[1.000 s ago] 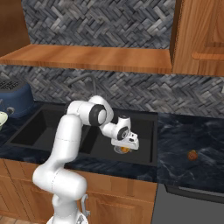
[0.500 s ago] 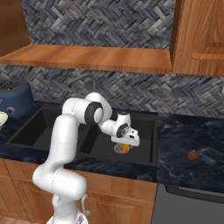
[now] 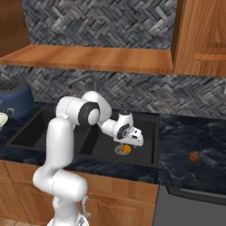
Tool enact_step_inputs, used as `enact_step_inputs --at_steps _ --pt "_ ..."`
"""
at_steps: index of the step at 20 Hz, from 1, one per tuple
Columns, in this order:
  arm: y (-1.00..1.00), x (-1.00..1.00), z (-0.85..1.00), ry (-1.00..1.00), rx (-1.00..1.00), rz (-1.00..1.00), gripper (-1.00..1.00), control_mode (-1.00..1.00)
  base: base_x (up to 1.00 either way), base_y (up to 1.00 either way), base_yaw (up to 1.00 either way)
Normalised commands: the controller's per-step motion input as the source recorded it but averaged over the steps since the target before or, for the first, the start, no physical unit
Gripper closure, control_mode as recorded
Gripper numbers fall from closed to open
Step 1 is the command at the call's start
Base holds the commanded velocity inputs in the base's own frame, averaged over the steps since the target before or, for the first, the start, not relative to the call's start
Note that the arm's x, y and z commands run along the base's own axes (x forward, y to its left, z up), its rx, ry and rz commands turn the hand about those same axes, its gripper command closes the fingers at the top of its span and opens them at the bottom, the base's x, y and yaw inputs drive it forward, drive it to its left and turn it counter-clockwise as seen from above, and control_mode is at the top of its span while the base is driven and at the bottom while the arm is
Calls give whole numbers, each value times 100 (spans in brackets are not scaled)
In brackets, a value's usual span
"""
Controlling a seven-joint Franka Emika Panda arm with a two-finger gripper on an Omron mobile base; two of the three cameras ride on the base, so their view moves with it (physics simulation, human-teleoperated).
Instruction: There is a mixed pile of frozen fruits and vegetables on the counter. Locate all the frozen vegetables and place the items in a bowl on the counter. Take all the frozen fruits and defrost them in a running sink.
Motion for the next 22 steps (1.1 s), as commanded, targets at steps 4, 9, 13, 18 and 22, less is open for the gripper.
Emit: enact_step_inputs --at_steps 4,9,13,18,22 --pt "-13 -8 50 -2 0 0 -100 -100 0 0 0" --pt "-7 -3 47 -1 0 0 -100 -100 0 0 0" --pt "-5 -3 36 0 0 0 -100 -100 0 0 0" --pt "-7 -10 25 0 0 0 -100 -100 0 0 0" --pt "-6 -16 28 -1 0 0 -100 -100 0 0 0"
